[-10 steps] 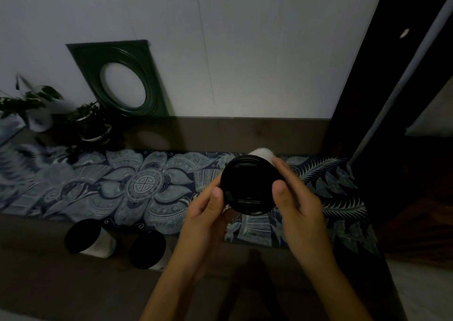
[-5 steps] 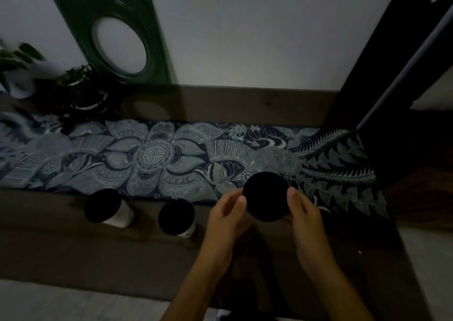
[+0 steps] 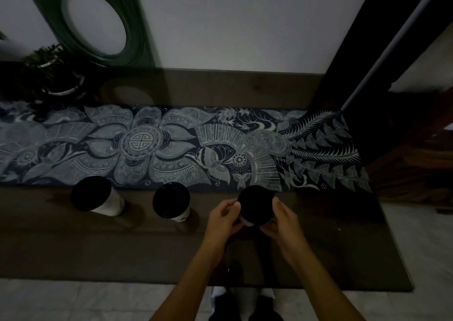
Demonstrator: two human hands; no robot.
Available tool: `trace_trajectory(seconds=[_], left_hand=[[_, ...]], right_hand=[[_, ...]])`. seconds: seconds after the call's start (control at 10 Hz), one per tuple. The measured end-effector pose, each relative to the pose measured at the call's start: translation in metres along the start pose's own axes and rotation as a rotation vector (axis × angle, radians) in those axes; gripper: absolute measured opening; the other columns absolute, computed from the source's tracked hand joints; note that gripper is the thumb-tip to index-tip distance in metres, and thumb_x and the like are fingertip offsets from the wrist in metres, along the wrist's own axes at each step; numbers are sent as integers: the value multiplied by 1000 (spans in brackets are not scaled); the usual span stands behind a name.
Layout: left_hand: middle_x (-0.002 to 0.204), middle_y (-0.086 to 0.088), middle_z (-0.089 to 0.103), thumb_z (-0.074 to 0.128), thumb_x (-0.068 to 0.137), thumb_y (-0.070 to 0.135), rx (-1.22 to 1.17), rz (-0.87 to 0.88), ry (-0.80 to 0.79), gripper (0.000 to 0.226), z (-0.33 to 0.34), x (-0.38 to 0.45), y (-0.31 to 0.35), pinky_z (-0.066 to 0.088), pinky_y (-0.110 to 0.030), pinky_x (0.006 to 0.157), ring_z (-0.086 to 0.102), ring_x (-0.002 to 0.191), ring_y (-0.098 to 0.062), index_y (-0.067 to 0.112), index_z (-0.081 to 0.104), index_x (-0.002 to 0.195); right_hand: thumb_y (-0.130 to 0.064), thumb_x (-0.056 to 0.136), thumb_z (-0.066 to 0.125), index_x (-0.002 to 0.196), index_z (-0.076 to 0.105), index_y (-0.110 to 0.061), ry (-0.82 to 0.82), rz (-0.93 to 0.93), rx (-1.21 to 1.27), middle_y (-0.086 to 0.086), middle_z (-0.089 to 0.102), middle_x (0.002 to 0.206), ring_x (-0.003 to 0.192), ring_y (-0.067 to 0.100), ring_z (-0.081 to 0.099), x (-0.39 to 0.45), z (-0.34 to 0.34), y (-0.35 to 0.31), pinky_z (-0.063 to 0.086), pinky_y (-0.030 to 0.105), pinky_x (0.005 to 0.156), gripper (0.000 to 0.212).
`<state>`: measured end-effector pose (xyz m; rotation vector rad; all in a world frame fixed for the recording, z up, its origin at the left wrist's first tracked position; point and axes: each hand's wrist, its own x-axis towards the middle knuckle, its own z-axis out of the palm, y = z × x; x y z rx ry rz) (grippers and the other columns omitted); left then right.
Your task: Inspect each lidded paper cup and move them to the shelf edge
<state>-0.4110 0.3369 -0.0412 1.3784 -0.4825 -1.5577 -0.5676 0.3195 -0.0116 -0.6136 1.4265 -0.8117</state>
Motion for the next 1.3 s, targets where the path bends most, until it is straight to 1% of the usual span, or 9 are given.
trace_trajectory(seconds=[0.2,0.4,0.6,0.7,0.8,0.9,1.0,1.1,1.3], left_hand=[[117,-15,72,56,104,18,20,0,-8,22,0,-5,-5,60,-27,79,70,109,-27,4,65,119],[109,-8,75,56,103,15,-12,17,-5,16,0,-4,-11,59,-23,75,75,97,-16,9,68,112],[107,-10,76,58,103,15,-46,15,17,14,5,2,-13,58,-24,75,75,97,-17,12,70,107],[110,-13,74,58,102,16,-50,2,15,14,5,4,-13,58,-26,77,74,100,-21,11,69,109],[110,-13,73,57,103,15,-40,-9,18,15,4,4,-11,59,-25,75,73,102,-22,10,69,110],[113,-14,73,56,103,13,-24,-19,34,17,6,3,-7,59,-25,76,71,107,-25,8,67,115],[116,-17,71,55,103,9,-18,-30,49,19,9,2,-2,59,-26,77,69,108,-27,4,65,118],[116,-18,71,55,103,9,-4,-19,45,19,9,2,-2,59,-26,78,69,109,-28,4,65,118],[117,-20,71,57,102,7,10,27,82,16,9,2,-2,57,-22,74,71,96,-17,8,67,114]], right_hand=[[-39,104,48,108,64,-30,-3,2,19,5,67,119,105,20,66,9,-3,12,56,33,72,19],[-37,105,47,109,66,-25,-9,4,53,9,68,120,106,21,66,14,-6,19,57,33,73,23],[-39,106,45,135,56,-14,-14,22,35,12,64,129,117,28,61,21,-7,20,53,40,85,40],[-40,105,46,134,57,-17,1,33,26,10,65,126,110,24,63,24,-7,19,53,40,83,38],[-44,103,47,129,59,-24,17,47,21,6,66,121,106,21,63,27,-7,21,51,45,91,35],[-46,103,48,117,61,-32,20,50,10,5,66,122,110,23,62,29,-7,22,48,45,91,24],[-46,103,48,109,63,-34,39,28,-10,6,67,122,110,24,63,28,-6,21,48,40,84,19],[-45,103,49,111,63,-33,43,4,-17,6,68,122,106,21,64,29,-6,21,51,35,76,20],[-44,104,46,113,66,-26,63,-44,-14,10,67,127,116,26,63,30,-6,23,54,36,83,28]])
